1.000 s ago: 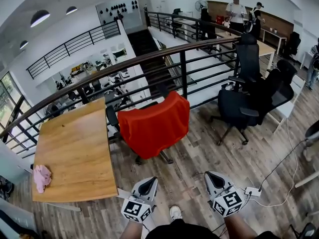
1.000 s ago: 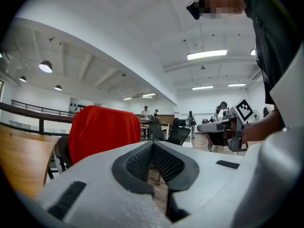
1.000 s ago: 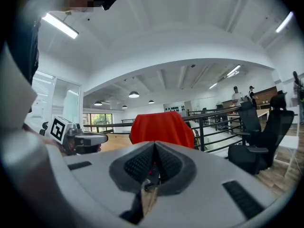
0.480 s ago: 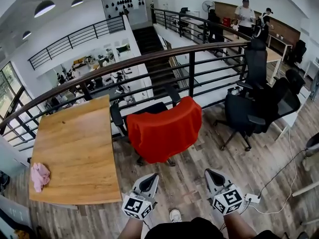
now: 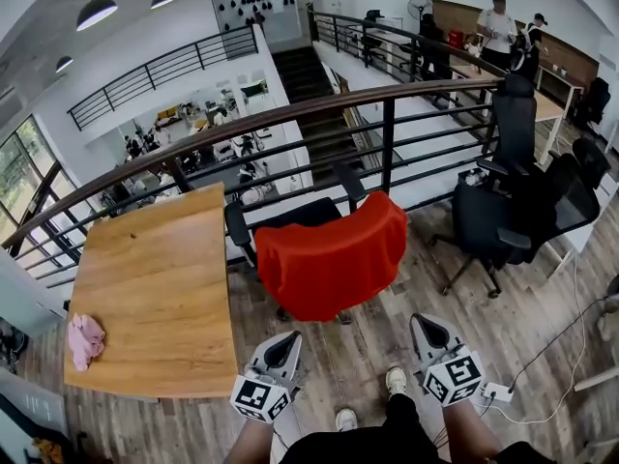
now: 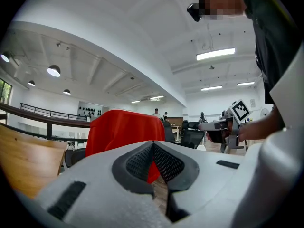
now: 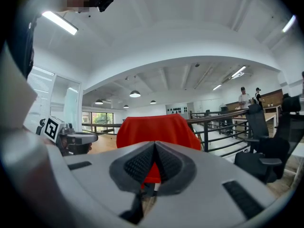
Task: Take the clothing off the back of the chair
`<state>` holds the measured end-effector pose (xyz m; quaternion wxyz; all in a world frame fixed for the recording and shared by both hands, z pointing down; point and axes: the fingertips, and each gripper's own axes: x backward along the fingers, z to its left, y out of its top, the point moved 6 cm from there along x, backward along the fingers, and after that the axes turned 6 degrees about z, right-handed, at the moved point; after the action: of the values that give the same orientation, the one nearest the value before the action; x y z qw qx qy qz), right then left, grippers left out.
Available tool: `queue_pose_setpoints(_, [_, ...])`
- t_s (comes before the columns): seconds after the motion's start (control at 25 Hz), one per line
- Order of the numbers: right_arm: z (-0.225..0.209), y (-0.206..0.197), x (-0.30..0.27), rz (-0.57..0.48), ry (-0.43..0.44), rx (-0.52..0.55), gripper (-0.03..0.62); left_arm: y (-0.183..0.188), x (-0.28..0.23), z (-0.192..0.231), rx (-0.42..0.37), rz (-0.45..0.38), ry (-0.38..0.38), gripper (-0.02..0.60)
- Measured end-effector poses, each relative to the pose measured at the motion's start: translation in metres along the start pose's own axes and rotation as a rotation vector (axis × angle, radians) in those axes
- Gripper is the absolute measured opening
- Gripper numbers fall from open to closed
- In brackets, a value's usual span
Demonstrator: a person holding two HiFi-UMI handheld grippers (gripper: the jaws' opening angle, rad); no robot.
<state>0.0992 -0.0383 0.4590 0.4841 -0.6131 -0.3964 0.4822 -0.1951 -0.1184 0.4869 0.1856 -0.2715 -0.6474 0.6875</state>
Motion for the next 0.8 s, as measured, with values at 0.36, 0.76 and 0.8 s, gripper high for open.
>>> queue_pose_setpoints(0.36, [-0.068,0.029,-0.056,-0.068,0.088,0.023,0.006,0.025,-0.043,0.025,0.013,-0.059,0.193,0.015])
queue_pose_setpoints(0.76, [-0.136,0.063,-0.136,-0.077,0.179,0.072,0.006,0.037,-0.068,0.058,0.014,-0.049,0.41,0.015])
queue_pose_setpoints(0.8, [-0.142,0.063,-0.143,-0.069,0.189,0.07,0.006,0.035,-0.068,0.061,0.016,-0.045,0.434,0.015])
